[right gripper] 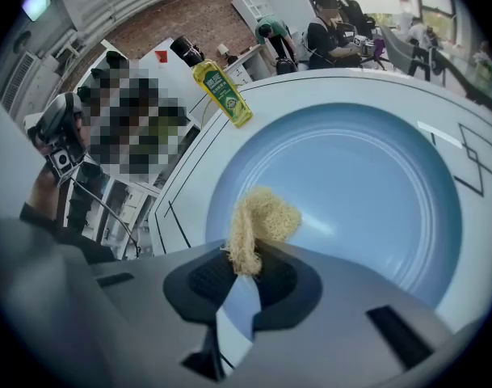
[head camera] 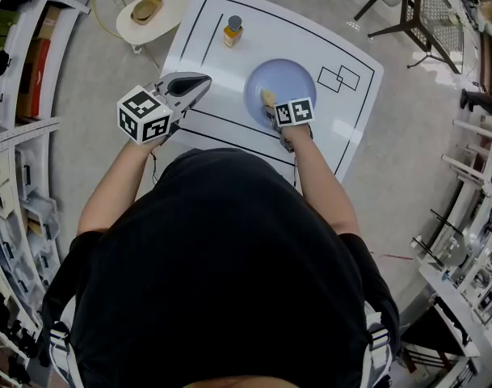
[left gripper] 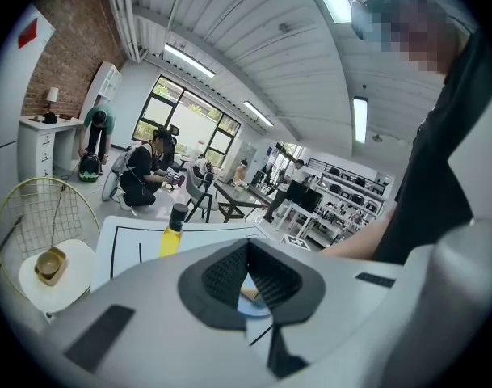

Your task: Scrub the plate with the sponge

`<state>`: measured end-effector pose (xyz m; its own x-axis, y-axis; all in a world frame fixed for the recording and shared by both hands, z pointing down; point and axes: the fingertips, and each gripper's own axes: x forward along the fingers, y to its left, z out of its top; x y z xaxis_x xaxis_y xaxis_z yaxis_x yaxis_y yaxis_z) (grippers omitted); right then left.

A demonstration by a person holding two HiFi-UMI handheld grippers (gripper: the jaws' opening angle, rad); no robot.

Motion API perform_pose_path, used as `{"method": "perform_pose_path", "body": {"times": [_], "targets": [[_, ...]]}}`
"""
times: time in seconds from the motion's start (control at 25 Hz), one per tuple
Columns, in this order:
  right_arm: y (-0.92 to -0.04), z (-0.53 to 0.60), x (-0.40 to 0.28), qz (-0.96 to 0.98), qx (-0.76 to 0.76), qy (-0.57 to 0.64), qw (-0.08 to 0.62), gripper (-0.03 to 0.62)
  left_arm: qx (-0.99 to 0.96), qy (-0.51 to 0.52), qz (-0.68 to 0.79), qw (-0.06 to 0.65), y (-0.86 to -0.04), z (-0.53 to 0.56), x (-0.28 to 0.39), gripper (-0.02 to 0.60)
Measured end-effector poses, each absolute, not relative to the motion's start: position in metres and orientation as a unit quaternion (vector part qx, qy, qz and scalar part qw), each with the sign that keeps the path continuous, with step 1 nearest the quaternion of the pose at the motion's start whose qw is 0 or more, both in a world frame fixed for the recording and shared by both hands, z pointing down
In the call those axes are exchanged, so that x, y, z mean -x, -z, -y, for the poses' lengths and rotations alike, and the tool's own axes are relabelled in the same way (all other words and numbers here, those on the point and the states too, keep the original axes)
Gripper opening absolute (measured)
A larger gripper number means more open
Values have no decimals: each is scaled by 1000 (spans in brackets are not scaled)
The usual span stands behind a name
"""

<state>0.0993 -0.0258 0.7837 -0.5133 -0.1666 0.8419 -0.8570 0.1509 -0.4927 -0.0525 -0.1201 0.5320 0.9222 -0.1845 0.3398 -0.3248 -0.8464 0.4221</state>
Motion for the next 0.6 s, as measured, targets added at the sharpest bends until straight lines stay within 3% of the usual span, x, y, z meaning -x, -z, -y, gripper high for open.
{"method": "perform_pose_path", "body": {"times": [0.6], "targets": [[-725, 29, -123, 711, -408, -508, 264, 44, -956, -140, 125, 227, -514, 112, 29, 9]]}}
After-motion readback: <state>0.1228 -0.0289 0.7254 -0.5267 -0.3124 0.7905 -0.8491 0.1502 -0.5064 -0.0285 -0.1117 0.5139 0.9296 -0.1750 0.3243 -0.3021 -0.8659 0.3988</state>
